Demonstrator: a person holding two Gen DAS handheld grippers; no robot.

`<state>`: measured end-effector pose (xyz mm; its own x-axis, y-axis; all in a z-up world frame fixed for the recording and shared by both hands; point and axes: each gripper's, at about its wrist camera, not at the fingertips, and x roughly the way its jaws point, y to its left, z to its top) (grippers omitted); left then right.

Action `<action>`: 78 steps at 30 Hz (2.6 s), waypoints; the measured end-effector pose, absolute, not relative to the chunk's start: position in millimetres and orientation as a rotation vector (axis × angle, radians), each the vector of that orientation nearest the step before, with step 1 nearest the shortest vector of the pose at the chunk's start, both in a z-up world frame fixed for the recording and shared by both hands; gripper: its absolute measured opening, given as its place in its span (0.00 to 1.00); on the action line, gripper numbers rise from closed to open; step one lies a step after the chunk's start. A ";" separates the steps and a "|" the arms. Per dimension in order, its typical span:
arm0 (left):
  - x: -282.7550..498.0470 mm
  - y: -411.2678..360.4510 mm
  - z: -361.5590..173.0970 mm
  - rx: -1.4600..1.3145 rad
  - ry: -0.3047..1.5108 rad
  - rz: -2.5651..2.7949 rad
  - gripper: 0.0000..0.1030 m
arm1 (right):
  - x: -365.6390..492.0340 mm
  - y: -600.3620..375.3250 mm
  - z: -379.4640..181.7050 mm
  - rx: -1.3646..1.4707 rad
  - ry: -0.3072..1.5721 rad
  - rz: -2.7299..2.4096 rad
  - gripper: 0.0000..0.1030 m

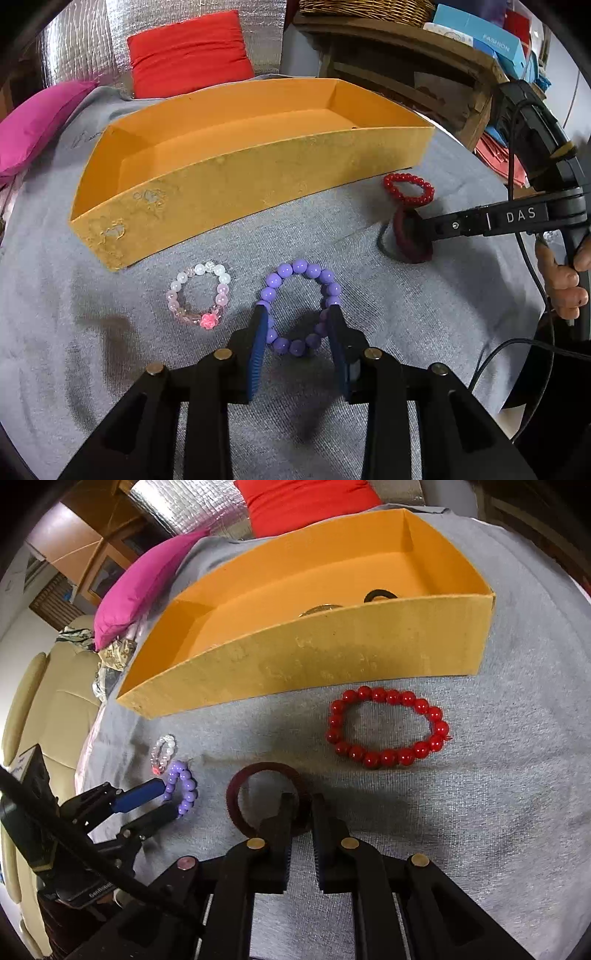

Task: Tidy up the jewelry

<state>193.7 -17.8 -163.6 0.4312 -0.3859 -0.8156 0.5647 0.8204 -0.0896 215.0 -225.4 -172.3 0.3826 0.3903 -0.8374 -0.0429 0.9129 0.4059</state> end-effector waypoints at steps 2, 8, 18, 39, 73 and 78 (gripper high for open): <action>195.5 -15.3 -164.5 0.183 0.965 -0.589 0.35 | 214.9 -224.3 -172.1 0.350 1.149 0.288 0.21; 195.6 -18.0 -170.0 0.186 0.983 -0.595 0.32 | 212.7 -213.0 -169.7 0.288 1.105 0.287 0.16; 195.3 -16.7 -157.9 0.145 0.948 -0.627 0.09 | 210.3 -219.0 -152.3 0.307 1.022 0.323 0.09; 269.4 9.2 -25.9 -0.103 0.641 -0.548 0.09 | 262.1 -228.9 -80.1 0.458 0.758 0.244 0.09; 266.3 8.5 -63.6 0.042 0.730 -0.013 0.81 | 237.4 -259.8 -58.1 0.461 0.622 0.148 0.57; 212.5 32.7 -67.3 0.134 0.634 0.108 0.81 | 182.9 -281.5 -58.7 0.448 0.607 0.132 0.57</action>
